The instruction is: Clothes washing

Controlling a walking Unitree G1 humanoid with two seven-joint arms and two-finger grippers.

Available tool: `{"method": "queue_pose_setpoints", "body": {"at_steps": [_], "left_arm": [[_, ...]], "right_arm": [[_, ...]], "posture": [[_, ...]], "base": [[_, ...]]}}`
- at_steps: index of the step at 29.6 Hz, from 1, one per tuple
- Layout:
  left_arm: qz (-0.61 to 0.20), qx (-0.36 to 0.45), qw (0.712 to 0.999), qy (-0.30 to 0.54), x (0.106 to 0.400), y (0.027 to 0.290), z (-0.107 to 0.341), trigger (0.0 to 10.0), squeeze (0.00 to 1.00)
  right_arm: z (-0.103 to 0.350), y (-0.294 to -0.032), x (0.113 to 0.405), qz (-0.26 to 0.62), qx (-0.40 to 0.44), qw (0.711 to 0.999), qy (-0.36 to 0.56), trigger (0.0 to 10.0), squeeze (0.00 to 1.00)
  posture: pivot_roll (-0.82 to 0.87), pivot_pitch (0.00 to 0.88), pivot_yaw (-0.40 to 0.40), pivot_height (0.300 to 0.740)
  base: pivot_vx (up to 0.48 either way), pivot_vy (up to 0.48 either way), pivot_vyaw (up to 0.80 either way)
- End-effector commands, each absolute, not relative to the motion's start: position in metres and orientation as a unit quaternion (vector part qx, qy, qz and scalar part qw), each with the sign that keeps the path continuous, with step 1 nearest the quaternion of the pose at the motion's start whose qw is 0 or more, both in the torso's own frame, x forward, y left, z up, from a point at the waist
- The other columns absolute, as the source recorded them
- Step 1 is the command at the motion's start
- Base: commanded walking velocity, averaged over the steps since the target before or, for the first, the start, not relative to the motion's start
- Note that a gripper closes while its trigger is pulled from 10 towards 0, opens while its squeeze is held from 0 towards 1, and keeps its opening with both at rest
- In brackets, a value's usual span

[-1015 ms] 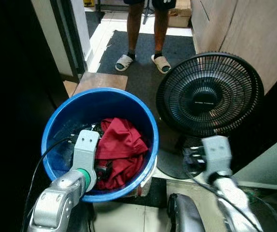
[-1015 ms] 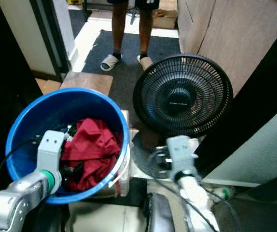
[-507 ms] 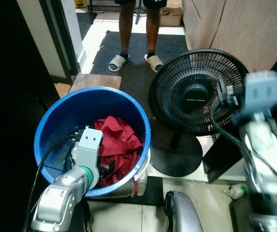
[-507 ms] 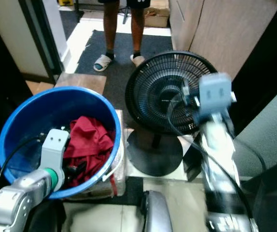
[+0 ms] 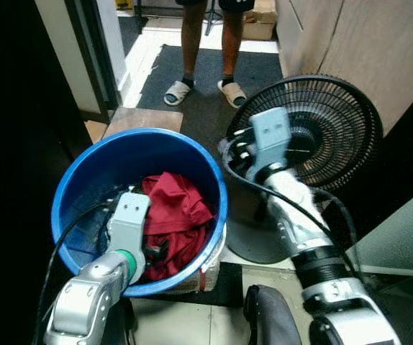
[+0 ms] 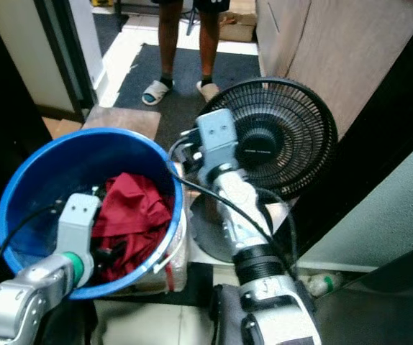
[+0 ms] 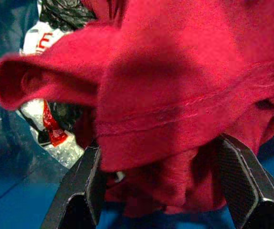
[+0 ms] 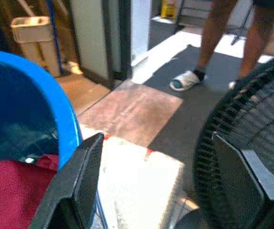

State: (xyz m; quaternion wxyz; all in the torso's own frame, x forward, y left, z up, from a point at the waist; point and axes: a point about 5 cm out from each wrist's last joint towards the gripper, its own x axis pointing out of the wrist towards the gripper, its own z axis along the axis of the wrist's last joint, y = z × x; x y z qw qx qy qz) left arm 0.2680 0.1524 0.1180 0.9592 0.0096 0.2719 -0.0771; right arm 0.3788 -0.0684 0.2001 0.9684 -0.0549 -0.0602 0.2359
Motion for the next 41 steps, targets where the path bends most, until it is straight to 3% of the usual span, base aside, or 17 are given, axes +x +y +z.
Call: {"method": "queue_pose_setpoints", "body": {"at_steps": [1, 11, 15, 22, 27, 28, 29, 35, 38, 41], "left_arm": [[-0.07, 0.01, 0.955, 0.287, 0.263, 0.155, 0.113, 10.0, 0.0], [-0.06, 0.011, 0.955, 0.289, 0.262, 0.159, 0.111, 10.0, 0.0], [-0.06, 0.009, 0.956, 0.288, 0.261, 0.157, 0.11, 10.0, 0.0], [-0.064, 0.01, 0.955, 0.289, 0.262, 0.156, 0.11, 10.0, 0.0], [-0.066, 0.01, 0.955, 0.289, 0.263, 0.155, 0.109, 10.0, 0.0], [-0.067, 0.011, 0.955, 0.289, 0.263, 0.155, 0.109, 10.0, 0.0], [-0.068, 0.011, 0.955, 0.289, 0.264, 0.155, 0.109, 10.0, 0.0], [-0.068, 0.011, 0.955, 0.288, 0.263, 0.155, 0.109, 10.0, 0.0], [-0.063, 0.01, 0.956, 0.287, 0.262, 0.155, 0.11, 10.0, 0.0], [-0.06, 0.007, 0.956, 0.288, 0.259, 0.154, 0.109, 10.0, 0.0]], "right_arm": [[0.182, -0.061, 0.376, 0.26, -0.059, 0.964, -0.018, 10.0, 0.0], [0.222, -0.042, 0.382, 0.271, -0.134, 0.946, -0.113, 10.0, 0.0], [0.265, -0.061, 0.373, 0.218, -0.139, 0.944, -0.207, 10.0, 0.0], [0.277, -0.094, 0.362, 0.168, -0.138, 0.946, -0.241, 10.0, 0.0], [0.278, -0.093, 0.362, 0.182, -0.128, 0.943, -0.246, 10.0, 0.0], [0.277, -0.087, 0.363, 0.207, -0.121, 0.939, -0.245, 10.0, 0.0], [0.269, -0.061, 0.364, 0.289, -0.11, 0.924, -0.226, 10.0, 0.0], [0.262, -0.043, 0.36, 0.338, -0.11, 0.911, -0.209, 10.0, 0.0], [0.25, -0.015, 0.354, 0.402, -0.09, 0.895, -0.169, 10.0, 0.0], [0.231, -0.008, 0.361, 0.398, -0.108, 0.904, -0.111, 10.0, 0.0]], "posture": [[0.15, 0.132, -0.024, 0.517], [0.15, 0.129, -0.03, 0.517], [0.15, 0.126, -0.035, 0.517], [0.14, 0.123, -0.028, 0.517], [0.13, 0.119, -0.021, 0.517], [0.13, 0.118, -0.02, 0.517], [0.13, 0.118, -0.02, 0.517], [0.15, 0.12, -0.031, 0.517], [0.15, 0.123, -0.036, 0.517], [0.16, 0.131, -0.053, 0.517]], "base": [[0.0, 0.0, 0.0], [0.0, 0.0, 0.0], [0.0, 0.0, 0.0], [0.0, 0.0, 0.0], [0.0, 0.0, 0.0], [0.0, 0.0, 0.0], [0.0, 0.0, 0.0], [0.0, 0.0, 0.0], [0.0, 0.0, 0.0], [0.0, 0.0, 0.0]]}}
